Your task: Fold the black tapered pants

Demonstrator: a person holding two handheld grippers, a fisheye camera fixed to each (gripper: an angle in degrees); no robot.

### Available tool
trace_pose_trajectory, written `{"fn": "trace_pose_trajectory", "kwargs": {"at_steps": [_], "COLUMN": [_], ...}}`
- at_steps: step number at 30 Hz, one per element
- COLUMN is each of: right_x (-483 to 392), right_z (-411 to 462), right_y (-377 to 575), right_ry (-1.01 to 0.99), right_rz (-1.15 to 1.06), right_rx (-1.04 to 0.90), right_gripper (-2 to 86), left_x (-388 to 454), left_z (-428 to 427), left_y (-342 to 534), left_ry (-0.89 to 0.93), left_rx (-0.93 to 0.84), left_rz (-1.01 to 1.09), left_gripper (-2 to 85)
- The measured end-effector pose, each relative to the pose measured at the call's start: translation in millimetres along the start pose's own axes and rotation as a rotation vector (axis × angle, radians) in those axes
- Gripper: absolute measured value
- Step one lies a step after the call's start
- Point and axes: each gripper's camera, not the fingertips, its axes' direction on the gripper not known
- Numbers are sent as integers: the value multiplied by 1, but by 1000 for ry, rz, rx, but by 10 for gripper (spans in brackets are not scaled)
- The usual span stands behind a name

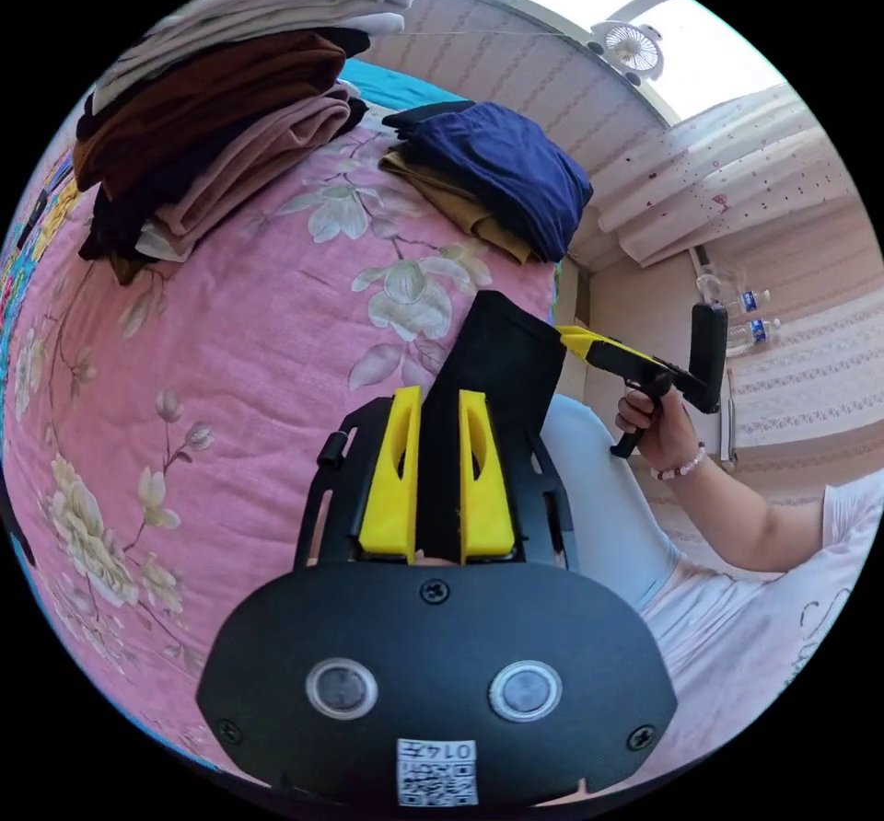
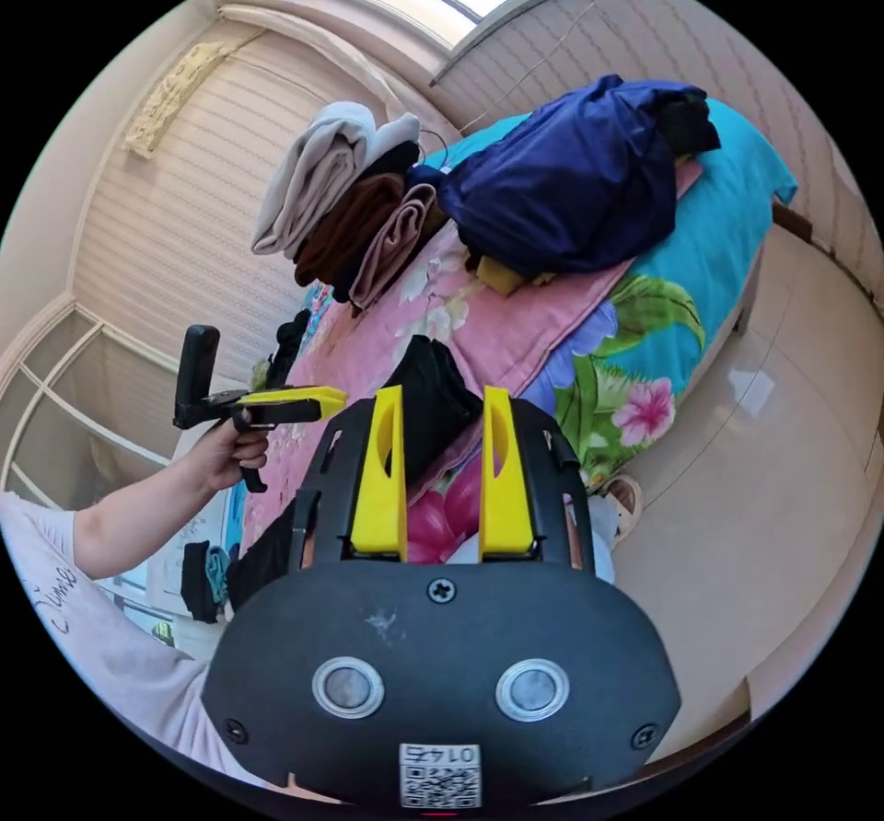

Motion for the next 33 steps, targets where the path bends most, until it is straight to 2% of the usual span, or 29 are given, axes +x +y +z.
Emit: {"fn": "trace_pose_trajectory", "kwargs": {"at_steps": [2,5,9,11,13,16,18,20,24,29,33], "right_x": [-8,-20,-55,-73,-75,-79,-91,-116,-167,-295,-374], "right_z": [30,38,27,32,53,71,63,44,33,91,158], "right_y": [-6,-13,-14,-8,-4,0,3,15,41,108,162], "right_ry": [29,39,10,69,152,166,211,372,408,372,255], "right_rz": [-26,-40,-104,-109,-79,-2,0,-72,-278,-822,-1058], "right_rx": [-146,-219,-201,-193,-230,-244,-185,-54,-20,-201,-404], "right_gripper": [109,74,52,49,52,65,74,64,38,16,-2], "left_x": [3,6,15,22,14,2,2,-4,-15,1,26], "left_z": [22,26,8,12,19,-1,-32,-76,-121,-137,-129], "left_y": [9,19,24,29,35,56,84,142,270,460,531], "left_ry": [-42,-70,-89,-141,-128,-59,-92,-177,-238,-225,-220], "left_rx": [-127,-140,-110,-144,-164,-88,15,113,201,291,356], "left_rz": [31,52,79,142,86,-23,-11,-38,-223,-646,-798], "left_gripper": [85,69,39,39,45,62,63,61,54,49,39]}}
